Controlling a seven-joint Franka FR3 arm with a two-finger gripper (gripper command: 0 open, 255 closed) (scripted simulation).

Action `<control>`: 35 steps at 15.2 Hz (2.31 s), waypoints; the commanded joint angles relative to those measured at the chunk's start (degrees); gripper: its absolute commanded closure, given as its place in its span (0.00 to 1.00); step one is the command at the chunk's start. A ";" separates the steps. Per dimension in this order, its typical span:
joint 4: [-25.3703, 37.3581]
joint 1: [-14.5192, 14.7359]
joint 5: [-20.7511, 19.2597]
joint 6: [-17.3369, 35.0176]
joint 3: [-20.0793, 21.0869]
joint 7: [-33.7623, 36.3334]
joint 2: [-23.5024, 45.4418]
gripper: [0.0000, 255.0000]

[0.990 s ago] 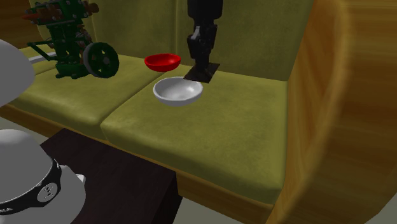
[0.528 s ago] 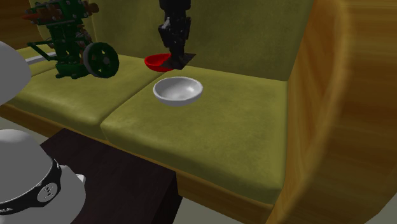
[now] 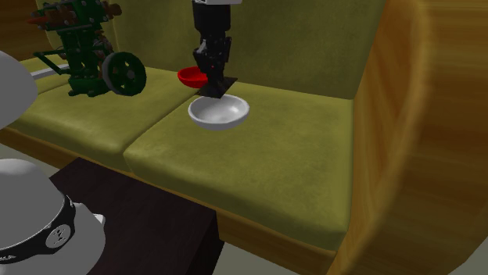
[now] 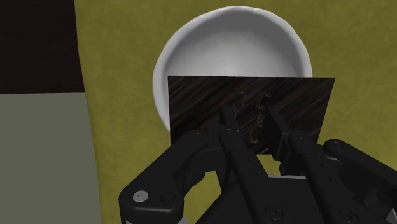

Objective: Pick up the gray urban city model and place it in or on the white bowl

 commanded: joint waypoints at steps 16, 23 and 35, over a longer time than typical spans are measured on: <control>-4.42 -0.84 0.50 9.23 3.58 0.19 4.85 1.00; -4.42 -0.83 0.50 9.22 3.57 0.19 4.84 0.00; -0.41 -0.10 0.02 0.40 -0.12 -0.37 0.04 0.00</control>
